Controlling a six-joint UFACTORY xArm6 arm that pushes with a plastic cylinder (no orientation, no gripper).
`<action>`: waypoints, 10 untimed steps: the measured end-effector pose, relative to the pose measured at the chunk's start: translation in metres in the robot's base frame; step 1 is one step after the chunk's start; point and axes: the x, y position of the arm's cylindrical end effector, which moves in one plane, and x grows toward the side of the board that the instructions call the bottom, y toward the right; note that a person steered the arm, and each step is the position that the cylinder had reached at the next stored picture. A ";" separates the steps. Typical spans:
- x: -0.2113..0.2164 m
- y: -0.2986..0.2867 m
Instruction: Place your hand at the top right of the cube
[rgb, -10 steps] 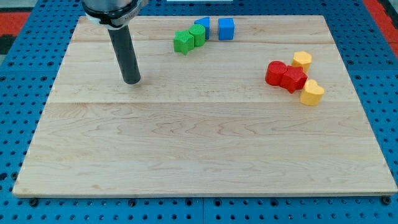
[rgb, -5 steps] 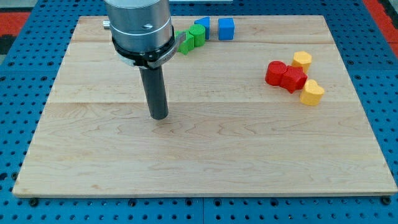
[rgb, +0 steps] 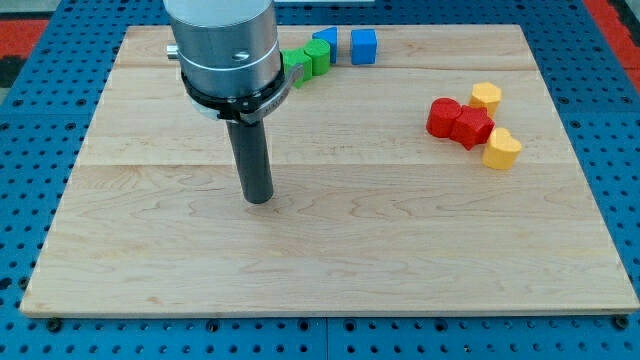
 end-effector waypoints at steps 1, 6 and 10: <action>0.014 0.009; -0.037 -0.025; -0.084 -0.088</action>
